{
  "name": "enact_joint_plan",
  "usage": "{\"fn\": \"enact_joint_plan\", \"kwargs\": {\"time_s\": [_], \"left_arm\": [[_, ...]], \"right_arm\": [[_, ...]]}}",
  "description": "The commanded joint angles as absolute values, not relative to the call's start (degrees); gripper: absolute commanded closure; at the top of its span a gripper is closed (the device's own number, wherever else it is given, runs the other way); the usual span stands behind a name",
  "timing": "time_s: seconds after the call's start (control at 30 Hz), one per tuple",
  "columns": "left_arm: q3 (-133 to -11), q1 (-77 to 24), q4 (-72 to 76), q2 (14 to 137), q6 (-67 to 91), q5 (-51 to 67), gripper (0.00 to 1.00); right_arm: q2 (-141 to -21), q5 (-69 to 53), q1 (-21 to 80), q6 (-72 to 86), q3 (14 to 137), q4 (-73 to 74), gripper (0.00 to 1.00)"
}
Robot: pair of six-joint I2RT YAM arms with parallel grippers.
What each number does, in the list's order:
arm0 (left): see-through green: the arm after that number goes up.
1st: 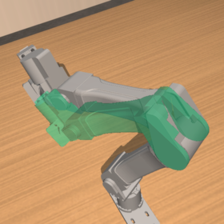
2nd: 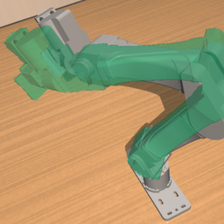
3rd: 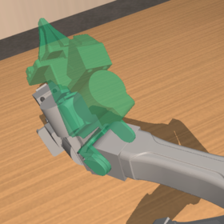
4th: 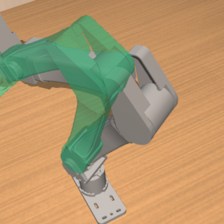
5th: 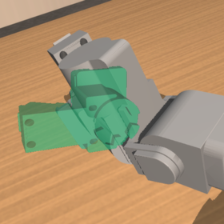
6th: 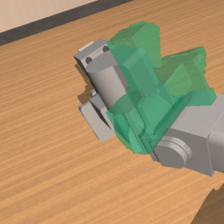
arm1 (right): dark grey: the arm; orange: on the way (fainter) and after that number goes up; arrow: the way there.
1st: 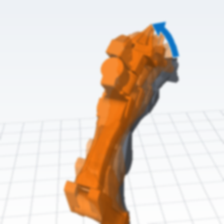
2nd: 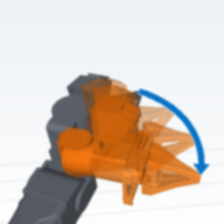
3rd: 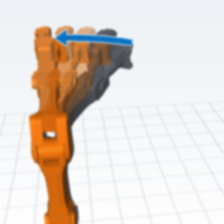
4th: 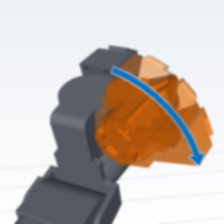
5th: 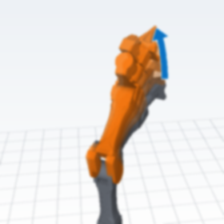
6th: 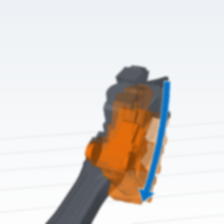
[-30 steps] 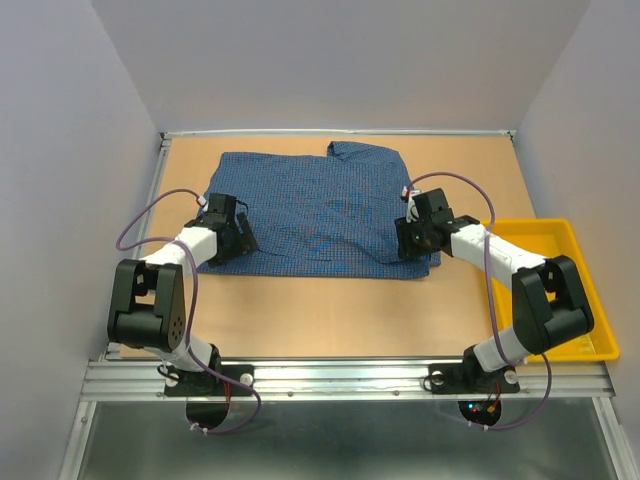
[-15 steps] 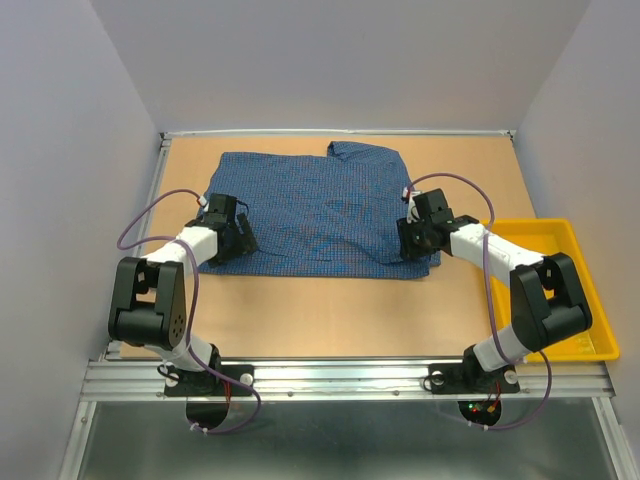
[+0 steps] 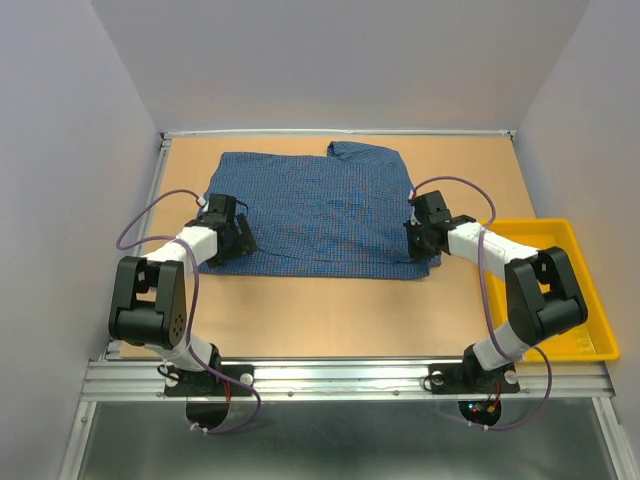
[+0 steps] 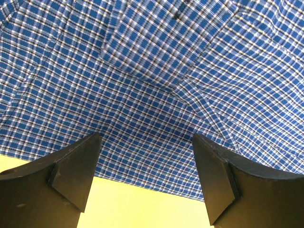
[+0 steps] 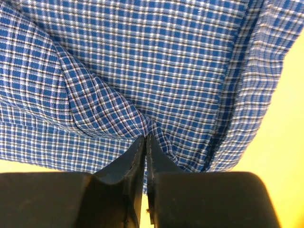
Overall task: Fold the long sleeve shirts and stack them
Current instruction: Fold the shirt
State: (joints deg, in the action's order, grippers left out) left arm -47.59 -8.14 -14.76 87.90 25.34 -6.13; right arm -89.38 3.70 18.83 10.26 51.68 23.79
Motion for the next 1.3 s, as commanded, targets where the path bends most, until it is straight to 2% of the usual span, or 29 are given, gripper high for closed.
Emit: {"fn": "enact_joint_plan", "kwargs": {"time_s": [0.0, 0.13, 0.2, 0.27, 0.3, 0.33, 0.43, 0.5, 0.63, 0.87, 1.0, 1.13, 1.27], "left_arm": [[-46.9, -7.6, -14.9, 87.5, 24.8, -7.5, 0.1], [-46.8, -7.6, -15.0, 87.9, 24.9, -7.5, 0.1], [-46.8, -7.6, -15.1, 88.0, 25.0, -7.5, 0.1], [-46.8, -7.6, -15.2, 87.5, 25.4, -7.5, 0.1], [-46.8, -7.6, -15.4, 87.2, 25.6, -7.4, 0.1], [-46.9, -7.6, -15.7, 86.7, 25.8, -7.0, 0.1], [-49.0, -7.6, -17.9, 83.6, 25.9, -5.1, 0.1], [-52.0, -7.6, -19.2, 80.5, 26.2, -3.8, 0.1], [-57.6, -7.6, -18.9, 78.1, 27.6, 2.8, 0.1], [-60.5, -8.3, -8.9, 85.7, 34.0, 13.0, 0.12], [-59.4, -8.0, -4.5, 91.6, 37.2, 13.4, 0.13], [-56.8, -6.4, -0.9, 95.9, 39.8, 12.1, 0.14], [-52.6, -3.7, 1.7, 97.8, 42.1, 11.6, 0.14]], "right_arm": [[-89.2, 6.9, 17.4, 11.3, 52.4, 24.8, 0.93], [-89.0, 8.2, 15.3, 12.8, 52.2, 24.9, 0.94], [-89.0, 7.3, 15.1, 12.7, 52.2, 24.9, 0.89], [-88.9, 3.7, 15.0, 12.4, 52.3, 25.0, 0.77], [-87.9, 2.4, 15.1, 12.3, 52.6, 25.1, 0.66], [-87.4, 1.2, 15.1, 12.1, 52.8, 25.2, 0.61], [-84.0, -1.5, 15.1, 13.4, 55.2, 26.0, 0.45], [-82.4, -5.9, 15.1, 15.6, 56.9, 25.9, 0.41], [-81.7, -17.5, 16.3, 22.7, 59.9, 20.2, 0.4], [-88.4, -28.5, 21.1, 38.2, 55.8, -8.4, 0.4], [-94.5, -31.0, 21.1, 43.7, 51.7, -20.7, 0.41], [-99.7, -30.0, 20.7, 44.6, 46.4, -25.7, 0.43], [-100.5, -29.1, 15.8, 46.0, 37.9, -31.7, 0.45]]}}
